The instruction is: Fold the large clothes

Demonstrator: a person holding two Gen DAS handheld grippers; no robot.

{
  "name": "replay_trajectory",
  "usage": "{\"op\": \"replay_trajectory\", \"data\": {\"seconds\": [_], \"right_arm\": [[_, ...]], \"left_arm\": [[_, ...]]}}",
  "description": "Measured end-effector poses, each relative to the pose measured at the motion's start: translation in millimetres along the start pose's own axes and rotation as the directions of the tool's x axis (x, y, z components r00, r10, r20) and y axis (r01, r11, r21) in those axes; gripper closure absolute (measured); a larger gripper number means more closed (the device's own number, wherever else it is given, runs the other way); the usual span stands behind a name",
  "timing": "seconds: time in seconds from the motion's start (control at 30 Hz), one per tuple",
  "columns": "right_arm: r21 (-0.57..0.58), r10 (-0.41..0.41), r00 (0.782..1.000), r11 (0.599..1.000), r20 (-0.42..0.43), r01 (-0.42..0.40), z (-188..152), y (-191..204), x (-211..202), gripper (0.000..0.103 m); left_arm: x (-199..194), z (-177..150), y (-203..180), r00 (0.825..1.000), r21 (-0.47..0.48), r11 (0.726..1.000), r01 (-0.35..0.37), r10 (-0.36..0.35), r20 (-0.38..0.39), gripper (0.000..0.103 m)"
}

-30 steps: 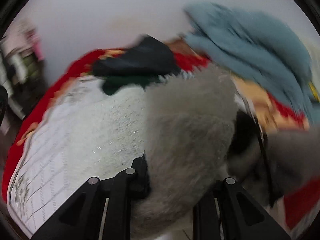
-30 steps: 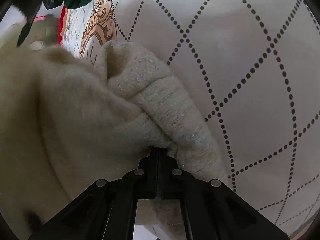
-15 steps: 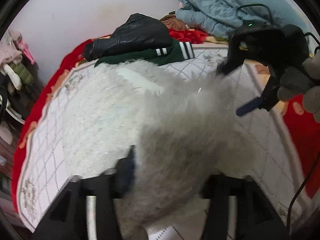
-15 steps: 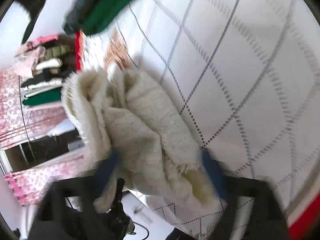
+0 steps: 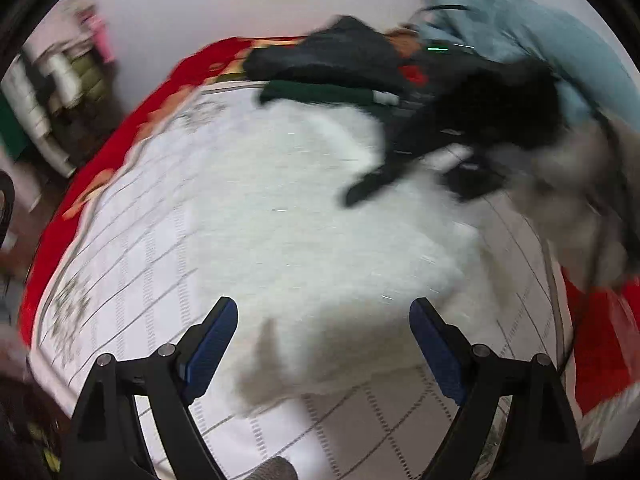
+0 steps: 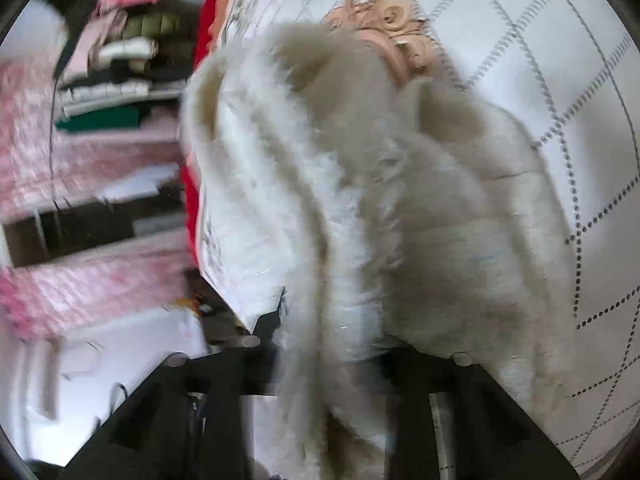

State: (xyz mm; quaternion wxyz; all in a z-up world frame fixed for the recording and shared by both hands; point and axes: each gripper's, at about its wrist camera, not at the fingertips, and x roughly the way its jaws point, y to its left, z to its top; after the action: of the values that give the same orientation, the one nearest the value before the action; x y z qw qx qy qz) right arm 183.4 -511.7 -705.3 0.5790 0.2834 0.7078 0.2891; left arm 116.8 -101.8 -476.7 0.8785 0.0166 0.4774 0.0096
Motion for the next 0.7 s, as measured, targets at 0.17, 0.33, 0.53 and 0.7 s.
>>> {"op": "replay_trajectory", "data": {"seconds": [0.17,0.33,0.53,0.7], "right_arm": [[0.021,0.024,0.994,0.999,0.108,-0.026,-44,15,-50,0.082],[0.170,-0.007,0.979,0.985,0.203,-0.028,-83,-46,-65,0.082],[0.277,-0.033,0.968,0.960,0.247,-0.037,-90,-122,-38,0.077],[0.214,-0.098,0.978,0.975,0.184,0.058,-75,-84,-70,0.052]], "left_arm": [[-8,8,42,1.000,-0.225,0.974,-0.023,0.023,0.000,0.016],[36,42,61,0.997,-0.383,0.922,-0.064,0.041,-0.069,0.016],[92,74,56,0.990,-0.357,0.932,-0.061,0.010,-0.143,0.016],[123,78,37,0.982,-0.230,0.970,-0.075,0.031,-0.187,0.016]]}}
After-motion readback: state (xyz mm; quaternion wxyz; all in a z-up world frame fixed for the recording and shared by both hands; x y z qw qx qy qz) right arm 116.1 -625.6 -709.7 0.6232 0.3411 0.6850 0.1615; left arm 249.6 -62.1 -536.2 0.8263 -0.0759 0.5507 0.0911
